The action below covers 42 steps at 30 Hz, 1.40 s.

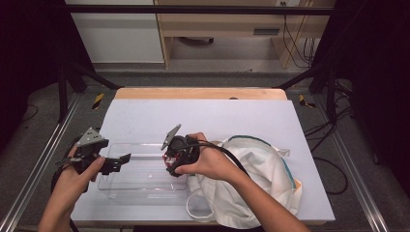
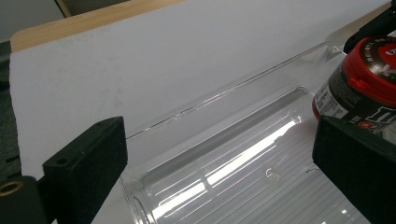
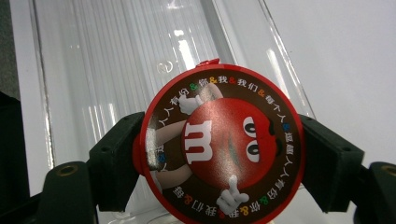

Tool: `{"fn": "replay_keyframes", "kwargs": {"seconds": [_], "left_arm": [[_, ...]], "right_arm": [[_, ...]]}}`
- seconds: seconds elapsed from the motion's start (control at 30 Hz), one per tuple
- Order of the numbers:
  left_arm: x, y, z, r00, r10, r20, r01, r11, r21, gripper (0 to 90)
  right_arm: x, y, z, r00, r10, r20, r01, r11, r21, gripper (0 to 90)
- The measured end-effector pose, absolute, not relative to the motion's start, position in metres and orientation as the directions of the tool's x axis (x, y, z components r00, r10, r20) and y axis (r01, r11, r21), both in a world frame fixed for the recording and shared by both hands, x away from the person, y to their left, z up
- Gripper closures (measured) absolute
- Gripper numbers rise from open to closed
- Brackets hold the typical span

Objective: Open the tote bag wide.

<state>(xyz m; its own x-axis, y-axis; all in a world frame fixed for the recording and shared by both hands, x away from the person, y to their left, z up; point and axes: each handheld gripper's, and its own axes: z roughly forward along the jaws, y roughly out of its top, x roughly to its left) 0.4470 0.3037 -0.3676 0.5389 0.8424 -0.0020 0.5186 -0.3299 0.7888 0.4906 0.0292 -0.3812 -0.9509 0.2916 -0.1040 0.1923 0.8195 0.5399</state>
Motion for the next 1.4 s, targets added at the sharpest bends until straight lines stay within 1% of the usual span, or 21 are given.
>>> {"fn": "replay_keyframes", "kwargs": {"seconds": [0.33, 0.83, 1.4], "left_arm": [[0.447, 0.302, -0.368, 0.545, 0.838, -0.001, 0.519, -0.337, 0.786, 3.3], [0.447, 0.302, -0.368, 0.549, 0.836, 0.002, 0.520, -0.343, 0.782, 3.3], [0.447, 0.303, -0.368, 0.549, 0.836, 0.000, 0.519, -0.341, 0.784, 3.3]], "right_arm": [[0.493, 0.030, -0.391, -0.952, 0.290, -0.100, 0.196, 0.827, 0.528, 23.9], [0.493, 0.032, -0.396, -0.950, 0.295, -0.103, 0.205, 0.838, 0.505, 23.9], [0.492, 0.036, -0.402, -0.955, 0.275, -0.114, 0.190, 0.859, 0.474, 23.8]]}}
